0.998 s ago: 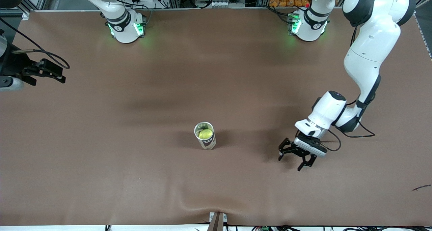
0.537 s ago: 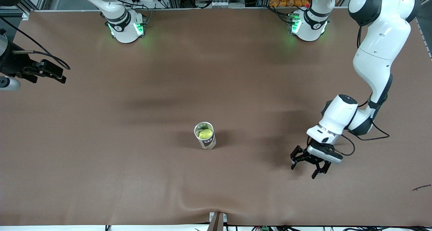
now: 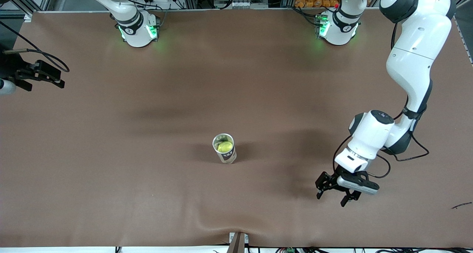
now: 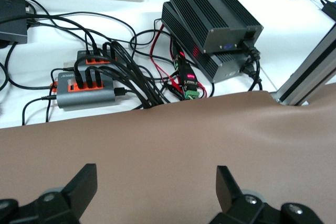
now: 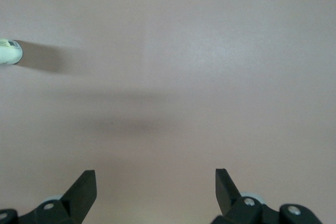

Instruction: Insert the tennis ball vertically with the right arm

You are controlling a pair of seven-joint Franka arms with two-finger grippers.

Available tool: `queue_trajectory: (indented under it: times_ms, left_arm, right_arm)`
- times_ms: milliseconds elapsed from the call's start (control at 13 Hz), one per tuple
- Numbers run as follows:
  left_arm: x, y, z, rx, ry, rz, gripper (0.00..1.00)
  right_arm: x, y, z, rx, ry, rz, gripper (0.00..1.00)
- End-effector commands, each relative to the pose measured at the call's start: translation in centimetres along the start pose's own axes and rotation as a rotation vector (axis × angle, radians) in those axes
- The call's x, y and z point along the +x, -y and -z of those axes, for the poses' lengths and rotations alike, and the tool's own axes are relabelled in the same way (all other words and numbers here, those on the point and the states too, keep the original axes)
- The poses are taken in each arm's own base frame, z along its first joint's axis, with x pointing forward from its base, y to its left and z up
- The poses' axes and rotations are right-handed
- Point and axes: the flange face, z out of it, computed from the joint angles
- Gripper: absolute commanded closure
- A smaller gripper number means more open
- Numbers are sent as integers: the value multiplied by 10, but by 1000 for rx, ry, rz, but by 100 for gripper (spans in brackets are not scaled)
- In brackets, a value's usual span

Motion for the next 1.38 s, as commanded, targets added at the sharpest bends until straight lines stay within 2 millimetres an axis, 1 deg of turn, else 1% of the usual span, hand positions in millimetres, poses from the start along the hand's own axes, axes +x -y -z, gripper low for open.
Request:
queue_trajectory:
  times_ms: [0, 77, 154, 230, 307, 384, 461, 537, 614, 691, 921, 1075, 1151, 1305]
  left_arm:
    - [12, 1, 7, 2, 6, 42, 0]
    - [23, 0, 10, 2, -16, 44, 0]
    - [26, -6, 11, -8, -13, 53, 0]
    - [28, -5, 12, -5, 2, 61, 0]
    - [29, -8, 13, -6, 25, 67, 0]
    - [32, -10, 15, -9, 54, 79, 0]
    - [44, -12, 24, -15, 61, 90, 0]
    - [49, -14, 29, -21, 86, 101, 0]
    - [55, -14, 37, -20, 118, 110, 0]
    - [60, -20, 43, -28, 156, 117, 0]
    - [75, -19, 67, -33, 241, 130, 0]
    - [77, -25, 76, -23, 321, 122, 0]
    - [86, -26, 89, -12, 345, 117, 0]
    - [98, -30, 114, -12, 392, 115, 0]
  right_arm:
    - [-8, -12, 6, -3, -4, -15, 0]
    - [-8, -15, 7, -4, -7, -22, 0]
    - [-7, -17, 11, -5, -16, -26, 0]
    - [-2, -19, 8, -6, -21, -29, 0]
    - [5, -23, 5, 0, -19, -37, 0]
    - [5, -31, 5, -3, -21, -49, 0]
    - [3, -47, 6, -1, -22, -79, 0]
    - [1, -52, 5, 0, -10, -87, 0]
    - [-1, -51, 4, -2, 4, -86, 0]
    - [-4, -51, 4, -1, 24, -88, 0]
    - [-14, -50, 2, 6, 88, -86, 0]
    - [-14, -43, 2, 8, 96, -74, 0]
    - [-15, -41, 1, 11, 107, -72, 0]
    - [-18, -41, 1, 13, 123, -72, 0]
